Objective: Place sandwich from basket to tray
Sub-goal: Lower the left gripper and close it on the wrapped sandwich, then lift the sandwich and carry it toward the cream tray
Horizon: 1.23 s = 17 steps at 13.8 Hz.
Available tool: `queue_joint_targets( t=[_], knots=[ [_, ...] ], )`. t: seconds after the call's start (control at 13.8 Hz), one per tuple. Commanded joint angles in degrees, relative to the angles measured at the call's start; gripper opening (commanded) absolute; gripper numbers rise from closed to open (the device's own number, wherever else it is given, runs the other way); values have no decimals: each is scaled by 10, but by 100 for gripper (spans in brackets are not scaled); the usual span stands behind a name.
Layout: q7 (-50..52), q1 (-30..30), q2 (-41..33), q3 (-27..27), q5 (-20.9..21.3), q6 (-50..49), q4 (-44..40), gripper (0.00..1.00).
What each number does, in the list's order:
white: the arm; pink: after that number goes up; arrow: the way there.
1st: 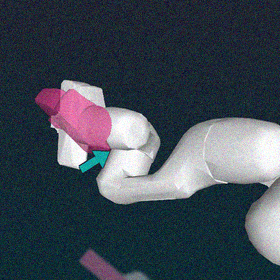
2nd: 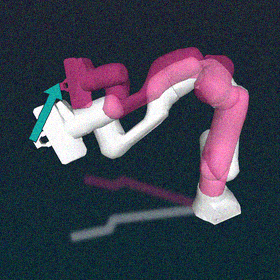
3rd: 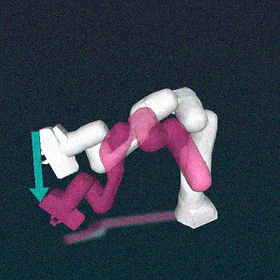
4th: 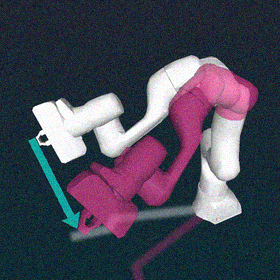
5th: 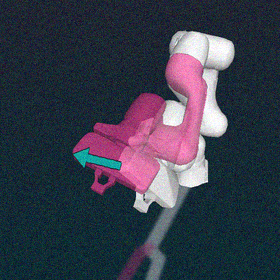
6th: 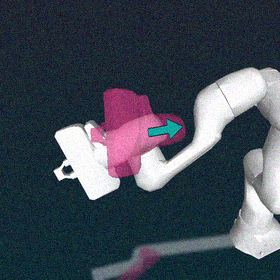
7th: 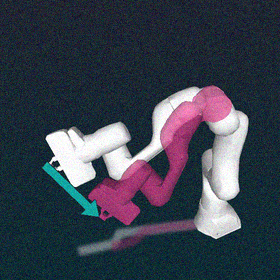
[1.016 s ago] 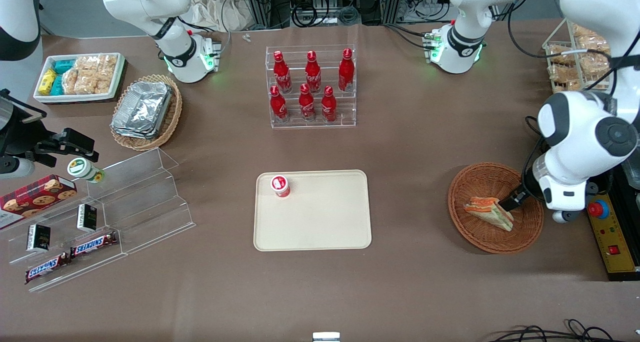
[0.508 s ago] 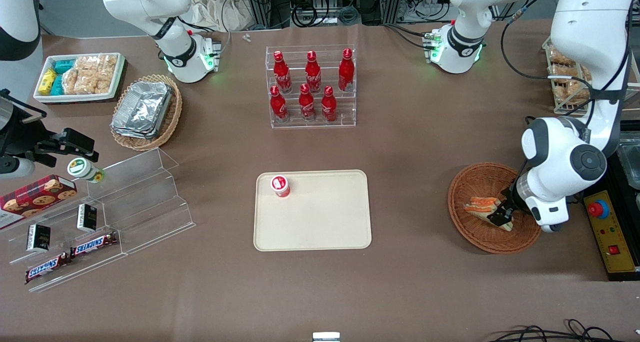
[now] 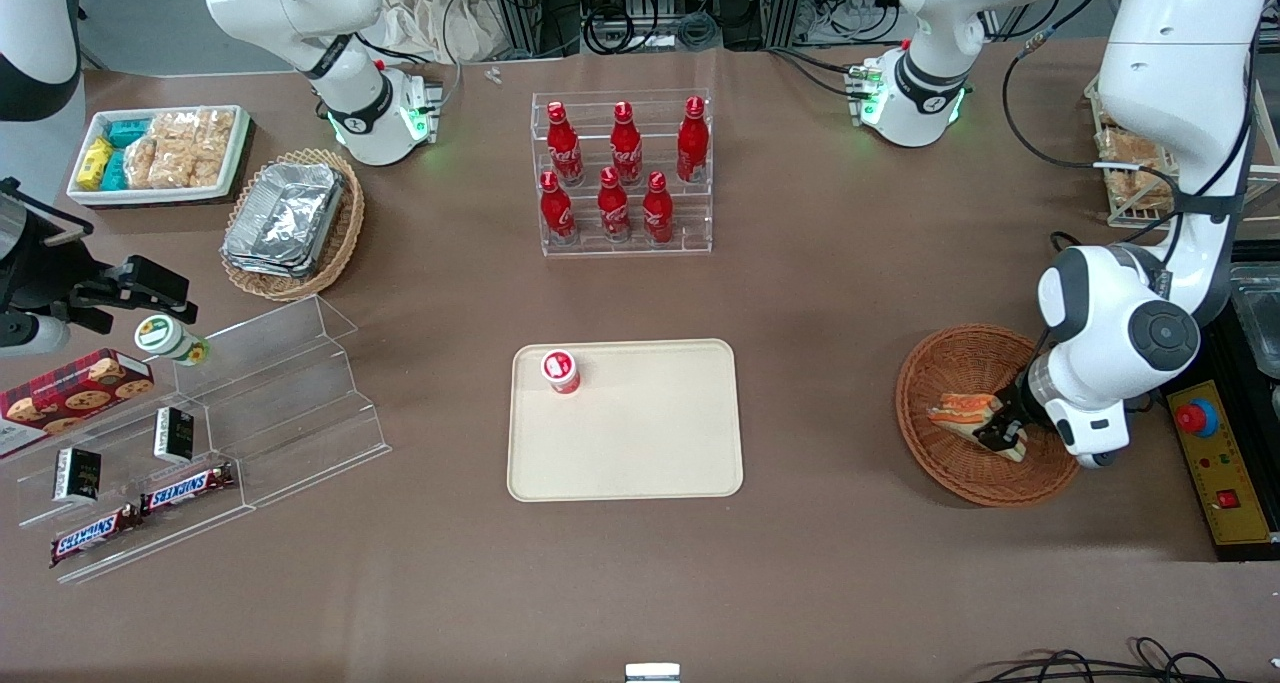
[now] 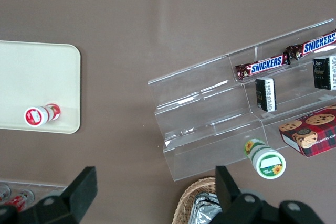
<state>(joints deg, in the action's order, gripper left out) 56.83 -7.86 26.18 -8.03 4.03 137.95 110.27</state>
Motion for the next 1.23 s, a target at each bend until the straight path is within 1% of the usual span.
queue_joint_targets(
  t=[0.0,0.07,0.15,0.22,0.29,0.44,0.58,0.8,0.94,1.02,1.16],
  knots=[
    [55,1,-4,-2,19,23,0,35],
    [57,1,-9,-2,19,22,-1,18],
    [57,2,-13,-3,19,19,-1,5],
    [57,2,-21,-3,19,15,-1,0],
    [57,3,-30,-3,19,3,-4,0],
    [57,5,-49,-6,19,-55,-24,0],
    [56,7,-67,-13,19,-137,-60,0],
    [53,7,-79,-43,18,-258,-130,0],
    [48,7,-82,-90,15,-345,-180,0],
    [48,7,-80,-122,17,-367,-195,0],
    [50,7,-79,-179,19,-368,-197,0]
  ],
)
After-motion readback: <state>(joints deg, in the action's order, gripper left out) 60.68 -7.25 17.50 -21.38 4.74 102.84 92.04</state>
